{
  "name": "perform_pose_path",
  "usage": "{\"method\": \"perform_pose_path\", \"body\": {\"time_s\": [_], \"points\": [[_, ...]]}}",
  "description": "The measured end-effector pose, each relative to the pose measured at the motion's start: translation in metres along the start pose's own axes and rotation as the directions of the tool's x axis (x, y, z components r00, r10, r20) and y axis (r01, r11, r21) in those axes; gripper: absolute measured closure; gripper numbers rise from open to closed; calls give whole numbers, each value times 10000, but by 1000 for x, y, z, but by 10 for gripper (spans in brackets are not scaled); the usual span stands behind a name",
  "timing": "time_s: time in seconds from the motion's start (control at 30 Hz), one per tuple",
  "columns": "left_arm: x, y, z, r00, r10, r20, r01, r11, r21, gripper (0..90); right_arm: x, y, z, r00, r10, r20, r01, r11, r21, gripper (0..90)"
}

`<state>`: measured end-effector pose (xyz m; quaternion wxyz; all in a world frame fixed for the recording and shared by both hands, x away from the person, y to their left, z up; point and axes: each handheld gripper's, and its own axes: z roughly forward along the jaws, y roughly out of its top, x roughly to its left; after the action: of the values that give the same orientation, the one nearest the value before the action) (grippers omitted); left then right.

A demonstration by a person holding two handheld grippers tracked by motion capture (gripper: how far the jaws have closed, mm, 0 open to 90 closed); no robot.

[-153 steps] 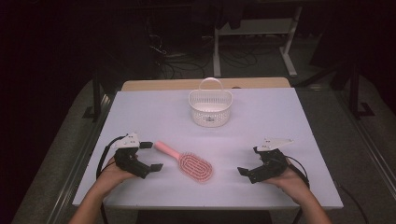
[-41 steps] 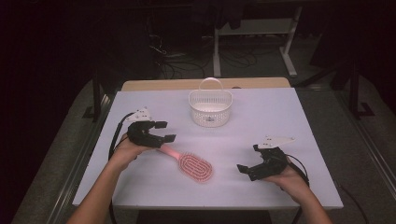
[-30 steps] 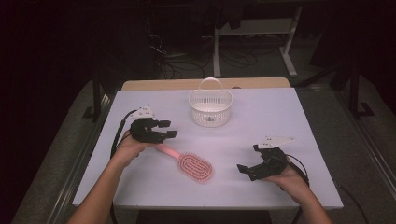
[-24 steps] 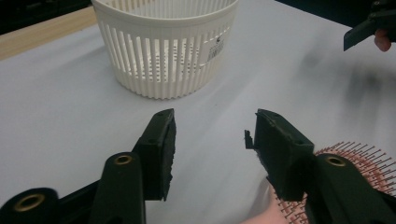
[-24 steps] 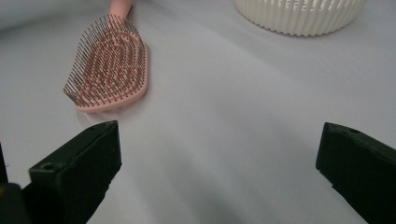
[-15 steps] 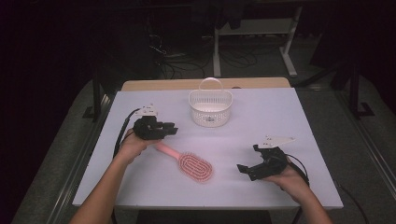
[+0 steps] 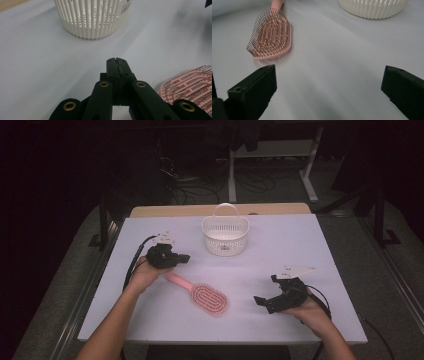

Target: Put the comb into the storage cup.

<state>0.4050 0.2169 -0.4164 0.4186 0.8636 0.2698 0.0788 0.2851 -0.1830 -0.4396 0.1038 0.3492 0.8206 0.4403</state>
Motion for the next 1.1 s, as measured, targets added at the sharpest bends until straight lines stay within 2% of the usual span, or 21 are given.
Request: {"method": "perform_pose_path", "body": {"time_s": [0.17,0.43,0.9,1.1], "points": [[2,0,3,10000,-40,-88,41,9998,190,900,0,0,0,10000,1,-4,-1,10000,10,0],[7,-5,11,9997,-114,-220,133,9962,864,900,0,0,0,10000,5,-20,-5,10000,11,0],[13,-13,15,9979,-148,-630,261,9828,1830,900,0,0,0,10000,28,-23,-28,10000,-16,0],[13,-16,15,9973,-240,-690,379,9773,2082,900,0,0,0,10000,30,-13,-30,10000,0,0]]}}
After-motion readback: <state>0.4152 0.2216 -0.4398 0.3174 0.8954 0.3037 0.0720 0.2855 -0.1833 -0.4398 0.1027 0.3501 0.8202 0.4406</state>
